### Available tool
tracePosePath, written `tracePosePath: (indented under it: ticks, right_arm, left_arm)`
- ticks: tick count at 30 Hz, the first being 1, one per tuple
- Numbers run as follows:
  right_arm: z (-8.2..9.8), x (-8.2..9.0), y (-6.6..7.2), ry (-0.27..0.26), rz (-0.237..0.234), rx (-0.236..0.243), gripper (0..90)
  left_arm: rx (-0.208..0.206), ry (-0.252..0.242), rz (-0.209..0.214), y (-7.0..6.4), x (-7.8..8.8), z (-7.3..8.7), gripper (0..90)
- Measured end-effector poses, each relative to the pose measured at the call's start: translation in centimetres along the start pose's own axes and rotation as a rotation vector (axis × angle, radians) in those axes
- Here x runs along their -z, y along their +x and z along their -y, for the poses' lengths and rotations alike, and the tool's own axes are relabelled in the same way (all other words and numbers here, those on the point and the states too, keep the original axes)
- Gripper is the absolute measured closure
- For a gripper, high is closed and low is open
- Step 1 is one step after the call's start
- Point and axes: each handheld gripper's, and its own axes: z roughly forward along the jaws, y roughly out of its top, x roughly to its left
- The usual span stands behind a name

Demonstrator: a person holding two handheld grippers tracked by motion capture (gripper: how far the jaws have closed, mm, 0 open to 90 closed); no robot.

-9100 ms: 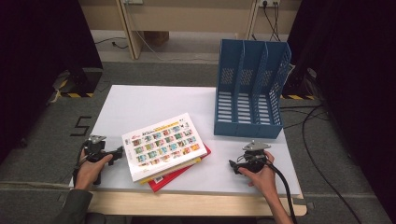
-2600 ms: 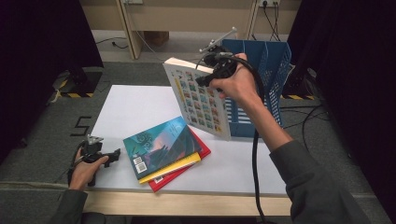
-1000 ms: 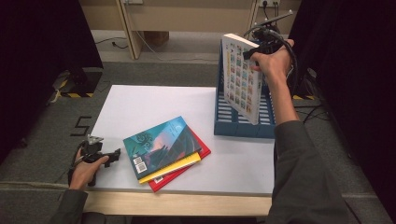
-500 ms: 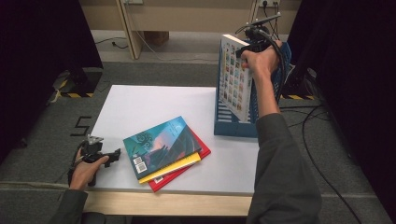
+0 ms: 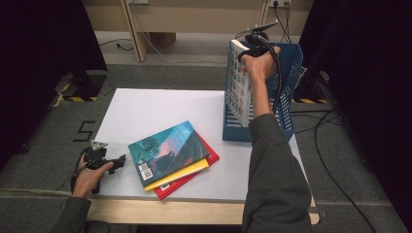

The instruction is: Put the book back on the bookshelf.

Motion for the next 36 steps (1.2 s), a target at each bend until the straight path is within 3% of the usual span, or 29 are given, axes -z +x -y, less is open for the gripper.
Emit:
tracePosePath:
  ticks: [8,20,28,36]
  right_arm:
    - [0.2,-0.4,-0.2,-0.017,0.014,-0.026,73.7]
    - [2.0,-1.6,0.6,0.0,-0.019,-0.021,73.0]
    - [2.3,-0.9,0.7,-0.002,-0.033,-0.008,72.5]
    - [2.8,0.0,1.1,0.038,-0.069,0.041,71.5]
  left_arm:
    - [0.0,0.0,0.0,0.0,0.0,0.0,8.5]
    - [0.001,0.001,-0.002,0.0,0.0,0.0,8.2]
    - [0.002,0.0,-0.003,-0.1,0.0,0.0,8.1]
    - [0.002,0.001,-0.003,-0.1,0.0,0.0,8.0]
